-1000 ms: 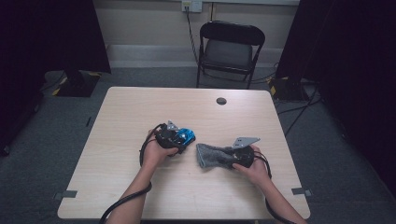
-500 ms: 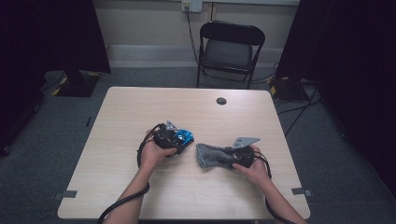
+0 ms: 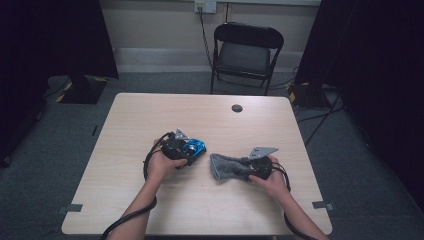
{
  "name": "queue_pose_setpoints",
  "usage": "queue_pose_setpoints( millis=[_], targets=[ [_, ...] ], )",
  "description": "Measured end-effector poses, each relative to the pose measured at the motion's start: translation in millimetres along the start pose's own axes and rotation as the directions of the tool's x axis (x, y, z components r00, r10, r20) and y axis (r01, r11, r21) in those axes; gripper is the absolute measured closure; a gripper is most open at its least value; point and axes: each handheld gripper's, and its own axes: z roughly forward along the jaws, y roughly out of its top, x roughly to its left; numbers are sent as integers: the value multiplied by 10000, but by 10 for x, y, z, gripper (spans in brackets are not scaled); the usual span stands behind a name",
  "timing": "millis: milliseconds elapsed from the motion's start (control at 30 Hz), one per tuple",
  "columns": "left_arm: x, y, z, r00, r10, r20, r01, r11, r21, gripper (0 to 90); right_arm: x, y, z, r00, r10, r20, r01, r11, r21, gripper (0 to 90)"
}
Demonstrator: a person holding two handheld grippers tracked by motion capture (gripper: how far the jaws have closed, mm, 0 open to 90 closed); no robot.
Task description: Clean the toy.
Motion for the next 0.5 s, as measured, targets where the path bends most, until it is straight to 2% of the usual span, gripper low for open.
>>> queue_pose_setpoints(
  millis=[167,300,400,500],
  targets=[
    [-36,-4,-39,9999,-20,118,21,10000,-88,192,9,2,2,9996,31,286,-31,10000,2,654],
    [-84,-20,-87,9995,180,263,-178,9998,-47,191,15,4,4,9986,165,504,-165,9999,-11,718],
    [-137,-28,-142,9988,246,413,-241,9996,-133,191,30,30,8,9962,432,753,-440,9990,85,751],
    [-192,-27,-220,9973,537,508,-528,9984,-185,191,24,65,4,9919,874,920,-892,9959,147,761]
  ],
)
